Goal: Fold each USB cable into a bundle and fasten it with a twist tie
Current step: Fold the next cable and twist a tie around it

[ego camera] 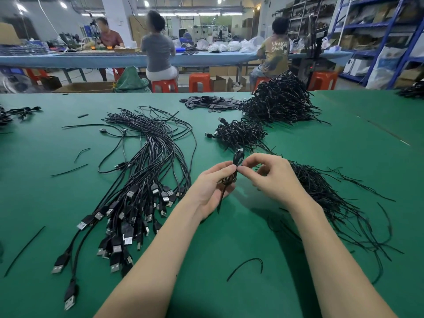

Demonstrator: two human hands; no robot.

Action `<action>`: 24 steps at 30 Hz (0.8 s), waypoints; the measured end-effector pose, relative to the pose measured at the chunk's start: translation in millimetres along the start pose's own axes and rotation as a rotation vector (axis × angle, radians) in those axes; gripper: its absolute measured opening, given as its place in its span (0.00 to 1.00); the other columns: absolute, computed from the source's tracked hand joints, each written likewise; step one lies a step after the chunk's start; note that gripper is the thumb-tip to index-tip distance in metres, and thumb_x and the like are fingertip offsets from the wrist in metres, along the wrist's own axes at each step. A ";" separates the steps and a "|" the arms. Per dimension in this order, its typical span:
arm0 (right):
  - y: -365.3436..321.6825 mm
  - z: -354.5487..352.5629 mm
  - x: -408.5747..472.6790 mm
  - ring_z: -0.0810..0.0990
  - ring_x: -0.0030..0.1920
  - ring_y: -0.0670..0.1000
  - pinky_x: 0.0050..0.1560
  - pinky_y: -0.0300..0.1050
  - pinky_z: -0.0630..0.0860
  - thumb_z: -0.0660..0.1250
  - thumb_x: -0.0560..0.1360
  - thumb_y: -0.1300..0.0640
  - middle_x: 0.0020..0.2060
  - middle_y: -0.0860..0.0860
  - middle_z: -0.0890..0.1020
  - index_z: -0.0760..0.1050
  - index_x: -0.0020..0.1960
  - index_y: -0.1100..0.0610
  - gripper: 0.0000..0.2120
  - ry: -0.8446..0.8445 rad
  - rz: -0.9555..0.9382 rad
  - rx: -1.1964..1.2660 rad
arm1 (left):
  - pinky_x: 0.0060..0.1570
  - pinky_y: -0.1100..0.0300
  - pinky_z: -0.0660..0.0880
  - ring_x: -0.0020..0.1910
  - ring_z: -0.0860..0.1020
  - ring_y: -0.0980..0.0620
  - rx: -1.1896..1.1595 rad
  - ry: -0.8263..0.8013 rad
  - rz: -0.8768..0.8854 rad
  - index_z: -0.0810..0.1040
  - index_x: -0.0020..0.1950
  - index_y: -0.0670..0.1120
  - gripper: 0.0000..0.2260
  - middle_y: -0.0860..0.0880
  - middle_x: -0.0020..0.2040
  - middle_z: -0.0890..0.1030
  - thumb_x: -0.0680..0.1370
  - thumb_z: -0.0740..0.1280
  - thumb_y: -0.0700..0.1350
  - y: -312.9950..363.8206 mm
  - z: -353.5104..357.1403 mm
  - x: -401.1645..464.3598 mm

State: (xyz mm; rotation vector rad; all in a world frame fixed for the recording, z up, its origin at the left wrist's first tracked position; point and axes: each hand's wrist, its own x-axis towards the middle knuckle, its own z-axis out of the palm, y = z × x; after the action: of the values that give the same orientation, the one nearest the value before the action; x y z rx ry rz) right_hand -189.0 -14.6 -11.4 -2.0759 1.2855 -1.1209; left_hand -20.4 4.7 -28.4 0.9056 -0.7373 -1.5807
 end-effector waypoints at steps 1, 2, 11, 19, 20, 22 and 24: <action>-1.3 1.6 0.3 0.78 0.29 0.49 0.32 0.40 0.75 0.74 0.76 0.51 0.36 0.41 0.83 0.82 0.42 0.49 0.05 -0.012 0.082 0.079 | 0.39 0.64 0.76 0.38 0.78 0.55 0.028 -0.003 0.002 0.80 0.53 0.46 0.07 0.50 0.38 0.83 0.77 0.70 0.38 -1.2 0.6 0.7; -3.0 3.3 0.9 0.77 0.28 0.48 0.29 0.38 0.74 0.73 0.77 0.53 0.34 0.44 0.82 0.82 0.42 0.53 0.06 -0.036 0.208 0.213 | 0.39 0.64 0.75 0.39 0.78 0.55 0.056 -0.003 0.016 0.81 0.53 0.46 0.07 0.50 0.38 0.83 0.77 0.70 0.39 -2.8 1.5 1.1; -16.8 10.1 1.5 0.77 0.28 0.46 0.25 0.35 0.72 0.67 0.80 0.60 0.38 0.49 0.83 0.79 0.48 0.55 0.02 -0.219 0.534 0.652 | 0.37 0.63 0.73 0.35 0.79 0.56 -0.068 0.070 0.158 0.80 0.53 0.46 0.07 0.50 0.40 0.84 0.77 0.69 0.38 -16.3 4.4 -1.8; 0.8 3.8 0.6 0.79 0.34 0.48 0.42 0.41 0.78 0.78 0.72 0.52 0.45 0.37 0.84 0.82 0.49 0.41 0.09 -0.042 -0.048 -0.023 | 0.31 0.66 0.73 0.30 0.74 0.56 -0.135 0.098 0.077 0.79 0.52 0.43 0.04 0.50 0.34 0.80 0.79 0.68 0.37 -12.3 3.3 1.7; 1.7 4.8 0.7 0.80 0.34 0.48 0.41 0.41 0.78 0.78 0.72 0.51 0.44 0.37 0.84 0.83 0.48 0.42 0.07 -0.036 -0.046 -0.023 | 0.31 0.66 0.73 0.30 0.74 0.55 -0.136 0.096 0.070 0.79 0.52 0.44 0.03 0.49 0.34 0.80 0.79 0.68 0.38 -12.2 3.0 1.9; 1.0 4.5 1.9 0.80 0.32 0.48 0.39 0.40 0.78 0.76 0.74 0.50 0.40 0.36 0.85 0.85 0.46 0.44 0.02 -0.016 -0.032 0.016 | 0.32 0.65 0.73 0.30 0.74 0.55 -0.133 0.096 0.061 0.79 0.51 0.44 0.03 0.51 0.33 0.79 0.78 0.69 0.38 -12.1 2.3 2.1; 1.2 5.3 1.6 0.80 0.30 0.47 0.34 0.39 0.77 0.75 0.75 0.50 0.34 0.39 0.84 0.86 0.44 0.47 0.03 0.007 -0.025 0.048 | 0.34 0.65 0.73 0.30 0.74 0.56 -0.112 0.085 0.054 0.79 0.52 0.44 0.04 0.52 0.32 0.80 0.78 0.69 0.39 -12.3 1.6 1.7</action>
State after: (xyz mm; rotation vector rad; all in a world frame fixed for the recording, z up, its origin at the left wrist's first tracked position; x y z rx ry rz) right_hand -184.9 -16.9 -14.6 -2.0601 1.2270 -1.1593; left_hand -28.2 5.4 -38.2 0.8584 -0.6020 -1.5114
